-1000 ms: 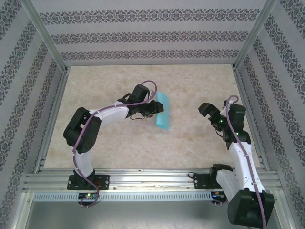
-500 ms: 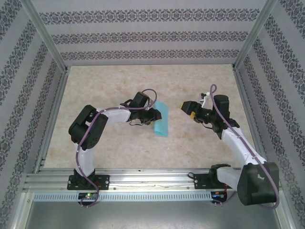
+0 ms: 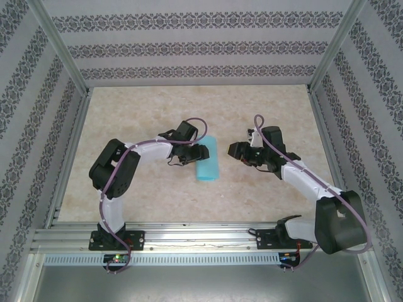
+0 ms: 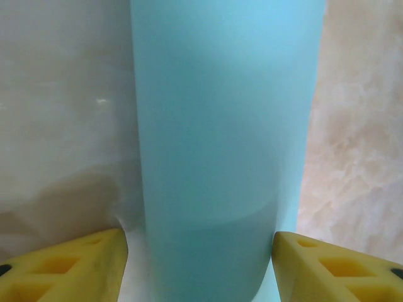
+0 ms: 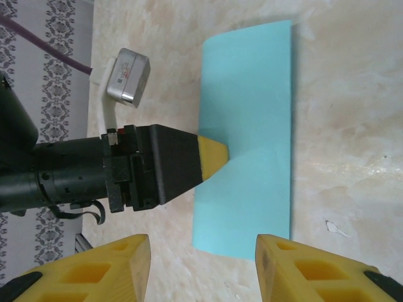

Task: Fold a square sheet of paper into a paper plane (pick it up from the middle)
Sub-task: First fold the square sheet of paper in half at the center of the table, then hold the square sheet of paper at the center of the table.

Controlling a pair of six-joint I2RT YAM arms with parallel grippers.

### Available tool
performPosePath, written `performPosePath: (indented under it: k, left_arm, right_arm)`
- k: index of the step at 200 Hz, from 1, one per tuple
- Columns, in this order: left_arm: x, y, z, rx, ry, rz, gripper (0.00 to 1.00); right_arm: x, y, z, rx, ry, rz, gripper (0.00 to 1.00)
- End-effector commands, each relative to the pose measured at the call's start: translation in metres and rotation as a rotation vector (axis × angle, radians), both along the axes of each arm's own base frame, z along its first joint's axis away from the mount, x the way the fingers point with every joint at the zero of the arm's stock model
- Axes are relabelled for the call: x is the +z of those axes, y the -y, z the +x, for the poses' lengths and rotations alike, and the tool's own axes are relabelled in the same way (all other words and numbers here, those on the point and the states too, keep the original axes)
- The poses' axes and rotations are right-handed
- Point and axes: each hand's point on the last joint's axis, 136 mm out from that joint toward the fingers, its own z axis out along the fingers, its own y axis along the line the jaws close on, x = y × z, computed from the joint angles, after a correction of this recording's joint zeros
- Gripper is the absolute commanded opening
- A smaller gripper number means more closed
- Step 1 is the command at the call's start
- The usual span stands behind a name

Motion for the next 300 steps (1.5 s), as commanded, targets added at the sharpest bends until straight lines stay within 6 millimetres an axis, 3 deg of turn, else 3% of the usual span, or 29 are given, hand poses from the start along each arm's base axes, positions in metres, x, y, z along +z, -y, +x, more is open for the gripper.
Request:
performPosePath:
  k: [1,28,97,146,180,236,300]
  left_arm:
    - [0.004,-0.026,-0.002,0.005,0.029,0.125,0.63]
    - [-0.001,-0.034,-0.005,-0.016,0.011,0.179,0.59]
    - [-0.008,-0.028,-0.006,-0.086,-0.017,0.192,0.6]
    - [-0.015,-0.022,-0.004,-0.087,-0.037,0.175,0.63]
    - [-0.019,-0.021,-0.006,-0.106,-0.052,0.185,0.64]
    - [-0.033,-0.021,-0.018,-0.166,-0.1,0.211,0.66]
    - [-0.04,-0.019,-0.021,-0.189,-0.123,0.207,0.66]
  right_arm:
    - [0.004,-0.004,0.008,0.009,0.03,-0.019,0.46]
    - [-0.002,-0.009,0.009,0.016,0.018,-0.017,0.42]
    - [-0.029,-0.017,0.01,0.04,-0.059,-0.027,0.26]
    - [-0.044,-0.019,0.01,0.032,-0.099,-0.051,0.24]
    - [-0.051,-0.03,0.01,0.063,-0.119,-0.076,0.23]
    - [-0.069,-0.06,0.017,0.115,-0.154,-0.083,0.05]
    - [-0.084,-0.064,0.029,0.074,-0.186,-0.073,0.01]
